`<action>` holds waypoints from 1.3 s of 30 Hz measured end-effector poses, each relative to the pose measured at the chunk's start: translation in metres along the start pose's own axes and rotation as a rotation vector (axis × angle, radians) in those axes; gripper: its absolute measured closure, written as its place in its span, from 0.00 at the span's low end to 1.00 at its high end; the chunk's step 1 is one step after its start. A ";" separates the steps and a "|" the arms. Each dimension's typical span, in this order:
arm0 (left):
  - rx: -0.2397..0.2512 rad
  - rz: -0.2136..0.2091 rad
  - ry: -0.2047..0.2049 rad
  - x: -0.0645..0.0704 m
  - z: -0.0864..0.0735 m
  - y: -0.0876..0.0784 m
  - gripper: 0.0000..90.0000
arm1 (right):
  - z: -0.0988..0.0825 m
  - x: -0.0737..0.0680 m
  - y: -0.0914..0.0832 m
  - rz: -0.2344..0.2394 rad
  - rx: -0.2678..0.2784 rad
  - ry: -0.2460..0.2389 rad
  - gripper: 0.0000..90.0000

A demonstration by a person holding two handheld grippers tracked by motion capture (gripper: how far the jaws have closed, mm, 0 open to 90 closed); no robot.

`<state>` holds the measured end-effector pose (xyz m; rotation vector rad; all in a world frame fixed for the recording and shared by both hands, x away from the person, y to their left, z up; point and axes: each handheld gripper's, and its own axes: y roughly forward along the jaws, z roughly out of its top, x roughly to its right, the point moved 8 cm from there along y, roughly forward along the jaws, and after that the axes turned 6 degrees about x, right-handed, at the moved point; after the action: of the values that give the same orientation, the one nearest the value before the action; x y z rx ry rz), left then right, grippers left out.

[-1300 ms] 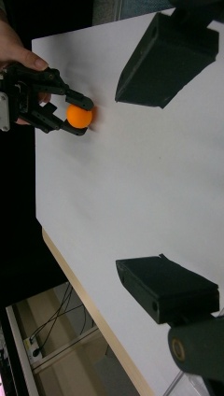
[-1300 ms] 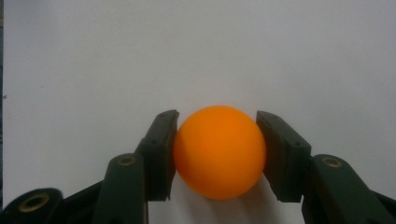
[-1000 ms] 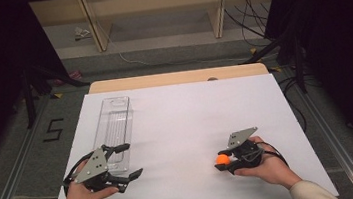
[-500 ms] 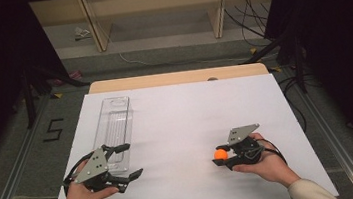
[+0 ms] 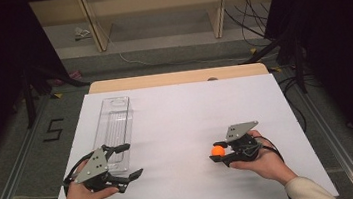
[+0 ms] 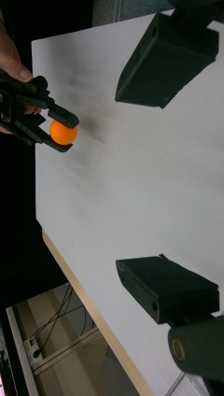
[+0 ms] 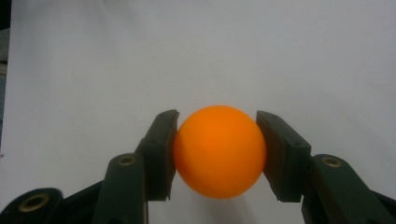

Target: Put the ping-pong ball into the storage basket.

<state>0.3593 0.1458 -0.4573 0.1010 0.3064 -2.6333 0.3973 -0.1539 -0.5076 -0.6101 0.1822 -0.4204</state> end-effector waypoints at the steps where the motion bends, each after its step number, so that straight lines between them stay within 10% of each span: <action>1: -0.001 0.000 0.000 0.000 0.000 0.000 0.18 | 0.001 0.000 0.000 -0.001 0.002 0.004 0.57; 39: -0.001 -0.002 0.000 0.000 0.000 0.000 0.18 | 0.023 0.004 0.015 -0.003 0.048 -0.007 0.57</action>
<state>0.3591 0.1458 -0.4574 0.1004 0.3076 -2.6352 0.4126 -0.1324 -0.4982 -0.5648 0.1642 -0.4239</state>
